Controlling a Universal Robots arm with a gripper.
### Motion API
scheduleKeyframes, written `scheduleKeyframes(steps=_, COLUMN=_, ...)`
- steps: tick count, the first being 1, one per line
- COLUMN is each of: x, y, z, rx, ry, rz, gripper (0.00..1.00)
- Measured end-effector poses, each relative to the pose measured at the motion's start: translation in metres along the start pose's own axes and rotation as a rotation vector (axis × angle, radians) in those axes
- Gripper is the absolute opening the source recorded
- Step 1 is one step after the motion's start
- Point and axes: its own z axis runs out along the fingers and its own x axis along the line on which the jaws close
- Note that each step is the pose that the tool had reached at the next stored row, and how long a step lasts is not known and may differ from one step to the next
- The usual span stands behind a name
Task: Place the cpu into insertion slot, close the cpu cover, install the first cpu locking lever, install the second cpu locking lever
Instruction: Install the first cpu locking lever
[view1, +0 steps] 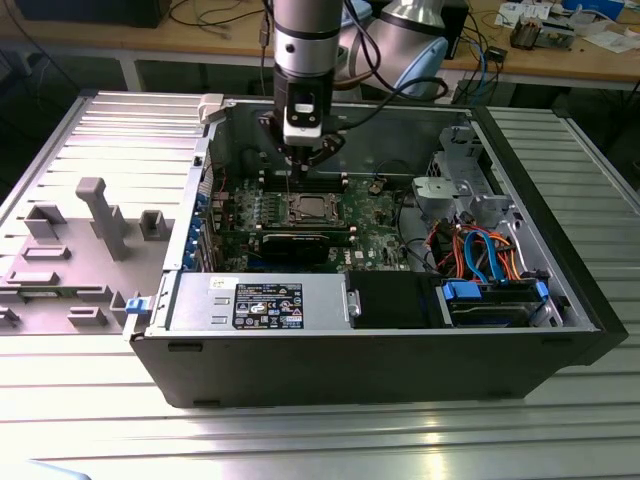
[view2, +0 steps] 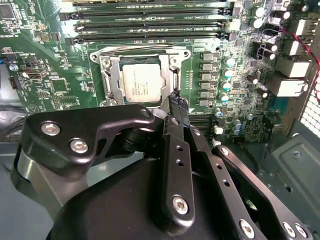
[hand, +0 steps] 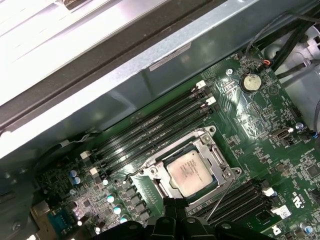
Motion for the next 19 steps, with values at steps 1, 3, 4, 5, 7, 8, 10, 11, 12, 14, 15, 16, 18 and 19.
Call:
scheduleKeyframes(steps=1, x=0.0004, y=-0.0002, z=0.0, rx=0.0, ry=0.0, rz=-0.005, gripper=0.11)
scheduleKeyframes(steps=3, x=0.0007, y=-0.0004, z=0.0, rx=0.0003, ry=-0.0001, rz=-0.028, gripper=0.11)
scheduleKeyframes(steps=4, x=0.0008, y=-0.0005, z=0.0, rx=0.0005, ry=-0.0002, rz=-0.04, gripper=0.11)
scheduleKeyframes(steps=5, x=0.0009, y=-0.0006, z=0.0, rx=0.0006, ry=-0.0002, rz=-0.05, gripper=0.11)
scheduleKeyframes(steps=7, x=0.001, y=-0.0006, z=0.0, rx=0.0009, ry=-0.0004, rz=-0.074, gripper=0.11)
scheduleKeyframes(steps=8, x=0.001, y=-0.0007, z=0.0, rx=0.0011, ry=-0.0004, rz=-0.083, gripper=0.11)
scheduleKeyframes(steps=10, x=0.0011, y=-0.0008, z=0.0001, rx=0.001, ry=-0.0005, rz=-0.092, gripper=0.11)
scheduleKeyframes(steps=11, x=0.0011, y=-0.0008, z=0.0001, rx=0.0007, ry=-0.0003, rz=-0.092, gripper=0.11)
scheduleKeyframes(steps=12, x=0.0011, y=-0.0008, z=0.0, rx=0.0006, ry=-0.0002, rz=-0.092, gripper=0.11)
scheduleKeyframes(steps=14, x=0.0011, y=-0.0008, z=0.0, rx=0.0004, ry=-0.0001, rz=-0.092, gripper=0.11)
scheduleKeyframes(steps=15, x=0.0011, y=-0.0008, z=0.0, rx=0.0004, ry=0.0, rz=-0.092, gripper=0.11)
scheduleKeyframes(steps=16, x=0.0011, y=-0.0008, z=0.0, rx=0.0004, ry=-0.0001, rz=-0.092, gripper=0.11)
scheduleKeyframes(steps=18, x=0.0011, y=-0.0008, z=0.0, rx=0.0005, ry=0.0, rz=-0.097, gripper=0.11)
scheduleKeyframes(steps=19, x=0.0011, y=-0.0009, z=0.0001, rx=0.0004, ry=0.0, rz=-0.109, gripper=0.11)
